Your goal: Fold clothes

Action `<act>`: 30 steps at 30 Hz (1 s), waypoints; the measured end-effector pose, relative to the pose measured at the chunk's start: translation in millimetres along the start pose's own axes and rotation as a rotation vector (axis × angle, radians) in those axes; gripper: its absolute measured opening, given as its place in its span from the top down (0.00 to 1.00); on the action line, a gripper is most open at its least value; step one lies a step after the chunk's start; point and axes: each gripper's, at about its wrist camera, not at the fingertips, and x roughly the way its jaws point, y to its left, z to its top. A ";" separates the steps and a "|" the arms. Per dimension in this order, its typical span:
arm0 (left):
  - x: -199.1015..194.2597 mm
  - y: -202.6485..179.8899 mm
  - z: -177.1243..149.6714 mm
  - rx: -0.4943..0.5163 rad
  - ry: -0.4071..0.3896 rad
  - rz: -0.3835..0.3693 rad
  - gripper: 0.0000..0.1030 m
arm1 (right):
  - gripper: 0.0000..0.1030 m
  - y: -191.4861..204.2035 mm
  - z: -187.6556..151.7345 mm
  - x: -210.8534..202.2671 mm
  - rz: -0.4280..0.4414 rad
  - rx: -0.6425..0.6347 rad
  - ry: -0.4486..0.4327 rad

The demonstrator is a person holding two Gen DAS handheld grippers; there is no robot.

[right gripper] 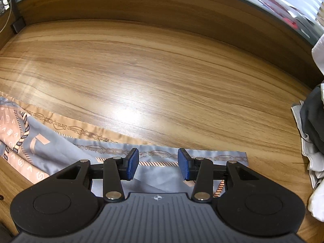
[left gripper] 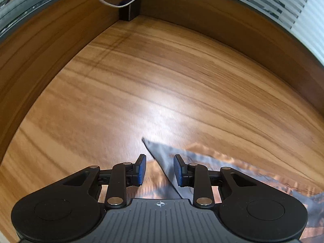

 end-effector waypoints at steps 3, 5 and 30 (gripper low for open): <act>9.0 1.2 6.4 0.018 0.010 0.015 0.69 | 0.53 1.1 1.3 4.8 0.002 0.004 0.010; 14.3 3.4 8.6 0.019 0.019 0.013 0.70 | 0.53 3.5 2.7 5.9 0.008 0.000 0.017; 26.3 3.5 2.2 0.025 0.023 0.002 0.98 | 0.99 4.7 5.4 21.7 0.064 -0.040 0.056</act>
